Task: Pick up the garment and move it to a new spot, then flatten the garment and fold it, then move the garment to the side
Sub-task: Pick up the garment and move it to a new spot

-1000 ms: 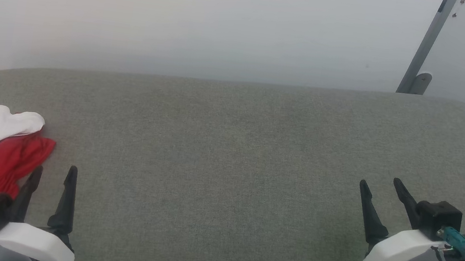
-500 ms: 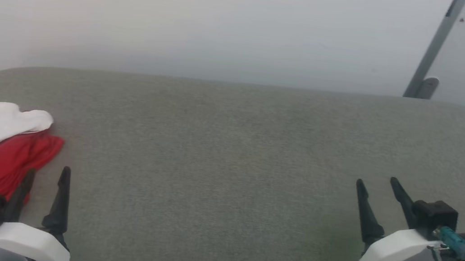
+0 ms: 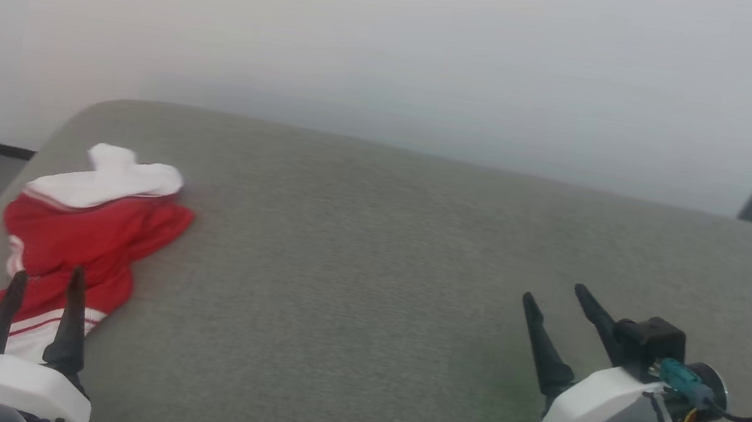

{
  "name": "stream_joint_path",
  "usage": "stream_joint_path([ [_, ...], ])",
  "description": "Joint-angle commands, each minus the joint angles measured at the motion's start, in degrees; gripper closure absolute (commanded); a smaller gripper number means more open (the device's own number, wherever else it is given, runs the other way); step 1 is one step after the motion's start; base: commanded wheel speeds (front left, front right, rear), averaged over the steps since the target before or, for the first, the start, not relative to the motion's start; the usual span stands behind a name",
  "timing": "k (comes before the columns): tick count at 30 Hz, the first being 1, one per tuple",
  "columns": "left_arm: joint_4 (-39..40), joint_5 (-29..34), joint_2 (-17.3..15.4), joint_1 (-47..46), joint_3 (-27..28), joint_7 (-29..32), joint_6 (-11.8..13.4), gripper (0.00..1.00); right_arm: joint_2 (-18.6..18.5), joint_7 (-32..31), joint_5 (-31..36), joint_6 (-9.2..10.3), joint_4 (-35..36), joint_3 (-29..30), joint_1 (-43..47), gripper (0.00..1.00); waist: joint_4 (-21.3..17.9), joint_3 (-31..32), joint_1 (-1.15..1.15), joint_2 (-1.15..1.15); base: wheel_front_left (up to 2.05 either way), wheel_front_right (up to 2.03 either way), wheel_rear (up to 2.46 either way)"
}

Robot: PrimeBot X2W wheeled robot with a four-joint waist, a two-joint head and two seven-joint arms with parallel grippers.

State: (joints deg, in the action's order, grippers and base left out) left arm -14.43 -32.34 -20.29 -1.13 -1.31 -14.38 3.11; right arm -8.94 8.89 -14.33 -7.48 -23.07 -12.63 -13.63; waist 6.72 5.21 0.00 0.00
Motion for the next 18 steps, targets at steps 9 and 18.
stream_joint_path([
  [9, 1.8, -1.1, -0.9, 2.3, 0.6, 0.9, 0.8, 0.0, 1.0, 0.9, -1.4, -0.03, -1.8, -3.0, -1.0, 0.0, 6.8, 1.9, 0.0, 0.0, 0.0, 0.0, 0.0],
  [18, 3.6, -1.6, -1.0, 2.7, 0.4, 2.1, 1.7, 0.0, 0.7, 1.5, -1.6, -0.03, -2.5, -3.1, -1.1, 0.0, 8.3, 1.3, 0.0, 0.0, 0.0, 0.0, 0.0],
])
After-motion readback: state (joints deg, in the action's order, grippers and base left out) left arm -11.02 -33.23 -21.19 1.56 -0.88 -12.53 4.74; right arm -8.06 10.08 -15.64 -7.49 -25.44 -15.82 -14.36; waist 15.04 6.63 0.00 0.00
